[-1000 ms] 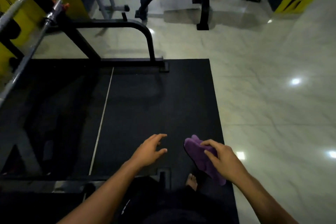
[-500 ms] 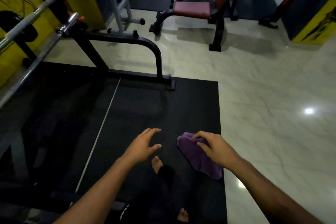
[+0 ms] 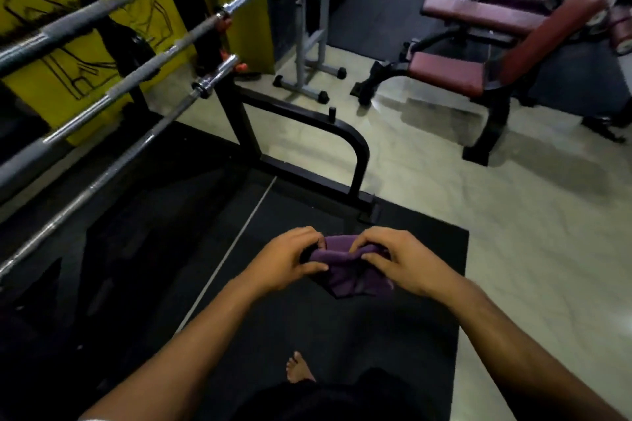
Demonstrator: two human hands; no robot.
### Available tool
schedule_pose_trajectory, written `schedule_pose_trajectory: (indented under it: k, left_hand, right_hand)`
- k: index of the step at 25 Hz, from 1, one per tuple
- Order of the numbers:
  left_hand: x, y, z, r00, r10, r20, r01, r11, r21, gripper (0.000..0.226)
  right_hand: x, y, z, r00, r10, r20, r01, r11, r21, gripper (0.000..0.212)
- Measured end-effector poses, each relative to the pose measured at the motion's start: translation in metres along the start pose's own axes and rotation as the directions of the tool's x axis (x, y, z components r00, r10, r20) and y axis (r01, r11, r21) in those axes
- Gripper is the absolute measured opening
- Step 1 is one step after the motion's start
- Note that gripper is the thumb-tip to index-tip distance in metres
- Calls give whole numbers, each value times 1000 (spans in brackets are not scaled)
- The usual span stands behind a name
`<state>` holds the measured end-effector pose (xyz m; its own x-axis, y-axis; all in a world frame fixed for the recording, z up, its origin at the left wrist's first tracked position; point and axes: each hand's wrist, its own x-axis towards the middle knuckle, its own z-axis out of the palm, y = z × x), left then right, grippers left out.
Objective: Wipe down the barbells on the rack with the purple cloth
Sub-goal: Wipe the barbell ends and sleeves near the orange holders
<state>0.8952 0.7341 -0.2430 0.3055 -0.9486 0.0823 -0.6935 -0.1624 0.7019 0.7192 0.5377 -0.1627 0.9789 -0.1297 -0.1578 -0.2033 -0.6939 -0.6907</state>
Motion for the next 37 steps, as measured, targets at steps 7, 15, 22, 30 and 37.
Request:
schedule_pose_trajectory:
  k: [7, 15, 22, 30, 37]
  left_hand:
    - [61, -44, -87, 958, -169, -230, 166, 986, -35, 33]
    - [188, -96, -186, 819, -389, -422, 341, 921, -189, 31]
    - [274, -146, -257, 785, -378, -491, 356, 924, -142, 37]
    - [353, -221, -343, 895, -239, -377, 207, 970, -124, 31]
    - [416, -256, -473, 969, -35, -244, 44, 998, 33, 32]
  right_hand:
    - [127, 20, -54, 997, -32, -77, 29, 999, -44, 17]
    - [306, 47, -103, 924, 162, -348, -4, 911, 413, 24]
    - [437, 25, -107, 840, 360, 406, -500, 223, 837, 58]
    - [614, -36, -137, 827, 423, 369, -447, 99, 889, 48]
    - [709, -62, -186, 914, 352, 202, -250, 96, 963, 37]
